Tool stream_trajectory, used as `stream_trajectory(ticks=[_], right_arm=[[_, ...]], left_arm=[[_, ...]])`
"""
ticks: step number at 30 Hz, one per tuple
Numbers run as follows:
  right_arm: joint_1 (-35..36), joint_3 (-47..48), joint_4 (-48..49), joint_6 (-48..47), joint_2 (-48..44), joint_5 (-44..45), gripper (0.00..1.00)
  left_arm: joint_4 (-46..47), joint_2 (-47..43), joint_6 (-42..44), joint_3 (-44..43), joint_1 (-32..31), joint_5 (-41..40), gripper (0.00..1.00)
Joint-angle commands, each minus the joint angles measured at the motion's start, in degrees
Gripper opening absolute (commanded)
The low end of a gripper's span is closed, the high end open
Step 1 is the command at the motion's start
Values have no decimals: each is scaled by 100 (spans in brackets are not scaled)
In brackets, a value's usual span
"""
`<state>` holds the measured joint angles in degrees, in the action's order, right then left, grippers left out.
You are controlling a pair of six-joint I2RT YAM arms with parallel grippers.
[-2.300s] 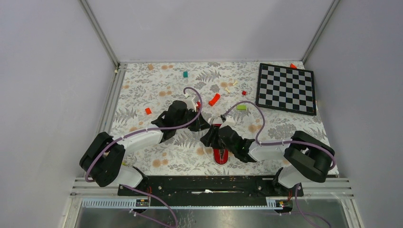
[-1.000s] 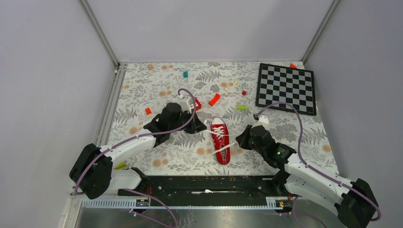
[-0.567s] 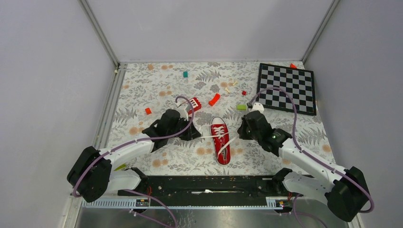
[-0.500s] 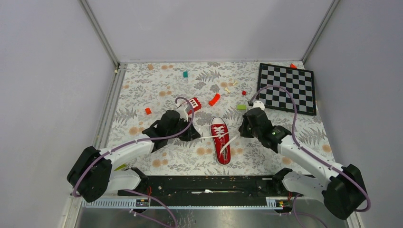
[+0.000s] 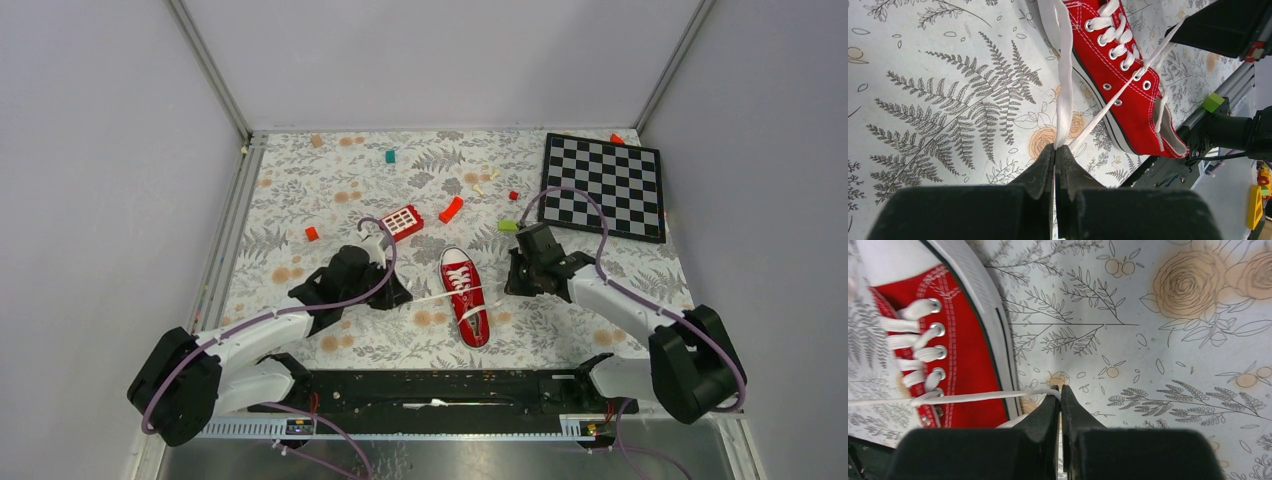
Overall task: Tie the shoes
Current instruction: Tie the shoelace on the shoe.
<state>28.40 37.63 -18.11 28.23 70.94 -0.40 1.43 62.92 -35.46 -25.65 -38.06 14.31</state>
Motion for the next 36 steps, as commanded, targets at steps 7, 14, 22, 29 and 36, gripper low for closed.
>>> stream_trajectory(ticks=[7,14,22,29,36], right_arm=[[-221,369,-291,-481,217,180,0],[-217,857,-969,-996,-77,456,0],[-221,1466,-1757,-1475,86,785,0],[-89,1997,-2248,-1819,441,1441,0],[762,2608,-2655,-2492,1134,2422,0]], left_arm=[[-745,-374,197,-365,29,-446,0],[-896,-640,-175,-329,-18,-341,0],[-1015,-729,-351,-284,-172,-556,0],[-1082,-508,-191,-268,-190,-715,0],[-920,-220,-121,-311,-193,-687,0]])
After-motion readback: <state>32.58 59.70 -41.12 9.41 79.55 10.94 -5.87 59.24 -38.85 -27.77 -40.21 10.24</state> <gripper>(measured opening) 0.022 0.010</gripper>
